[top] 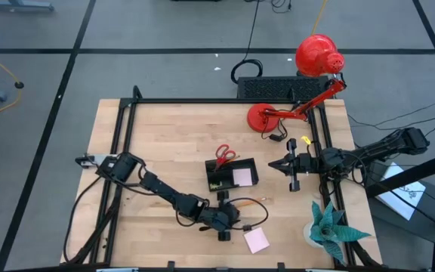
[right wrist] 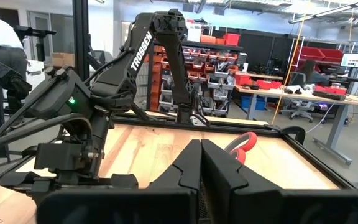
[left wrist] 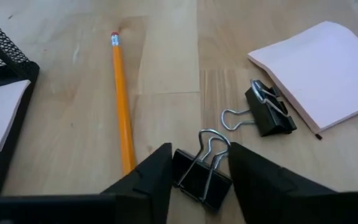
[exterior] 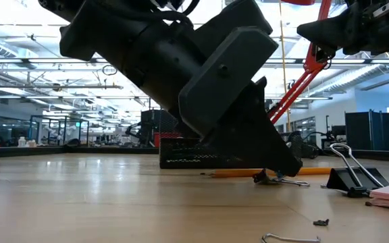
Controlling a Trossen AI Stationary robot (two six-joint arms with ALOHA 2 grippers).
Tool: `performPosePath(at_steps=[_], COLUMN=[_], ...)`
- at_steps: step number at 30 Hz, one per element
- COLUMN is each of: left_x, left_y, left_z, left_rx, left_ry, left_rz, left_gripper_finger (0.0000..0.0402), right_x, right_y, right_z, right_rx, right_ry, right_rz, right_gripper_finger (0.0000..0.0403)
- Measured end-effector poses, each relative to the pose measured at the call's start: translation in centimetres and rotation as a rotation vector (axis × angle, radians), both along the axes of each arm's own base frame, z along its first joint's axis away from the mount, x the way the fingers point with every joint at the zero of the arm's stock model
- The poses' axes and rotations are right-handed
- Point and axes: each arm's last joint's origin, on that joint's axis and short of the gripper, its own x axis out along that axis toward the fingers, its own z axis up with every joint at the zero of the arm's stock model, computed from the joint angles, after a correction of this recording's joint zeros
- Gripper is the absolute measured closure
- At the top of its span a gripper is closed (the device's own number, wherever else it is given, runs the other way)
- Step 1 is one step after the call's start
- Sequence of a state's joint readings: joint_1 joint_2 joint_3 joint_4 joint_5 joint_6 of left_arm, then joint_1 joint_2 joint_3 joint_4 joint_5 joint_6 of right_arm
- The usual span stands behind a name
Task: Pick and place office supplies into organizer
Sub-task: Put the top binder clip into the bottom left compartment of the desk organizer
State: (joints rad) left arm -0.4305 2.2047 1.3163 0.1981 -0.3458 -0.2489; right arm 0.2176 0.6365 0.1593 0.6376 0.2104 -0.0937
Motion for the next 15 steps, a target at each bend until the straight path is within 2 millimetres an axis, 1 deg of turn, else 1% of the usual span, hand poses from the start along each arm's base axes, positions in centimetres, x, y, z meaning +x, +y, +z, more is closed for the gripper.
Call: performPosePath(at_steps=[5, 15], left_x=[0.02, -0.02], left_y=[-0.03, -0.11], left_z=[0.08, 0.08], left_rx=[-0.002, 0.091], left_ry=[-0.004, -0.003], left_rz=[-0.006, -0.081], left_gripper_finger=[0.0297, 0.0343], right_x=[0.00, 0.00], right_y=[0.00, 0.00], right_z=[0.00, -0.05], right_rx=[0.000, -0.001], right_ry=[0.000, 0.006], right_rz=[-0.001, -0.001], right_gripper_finger=[0.0399, 0.0399])
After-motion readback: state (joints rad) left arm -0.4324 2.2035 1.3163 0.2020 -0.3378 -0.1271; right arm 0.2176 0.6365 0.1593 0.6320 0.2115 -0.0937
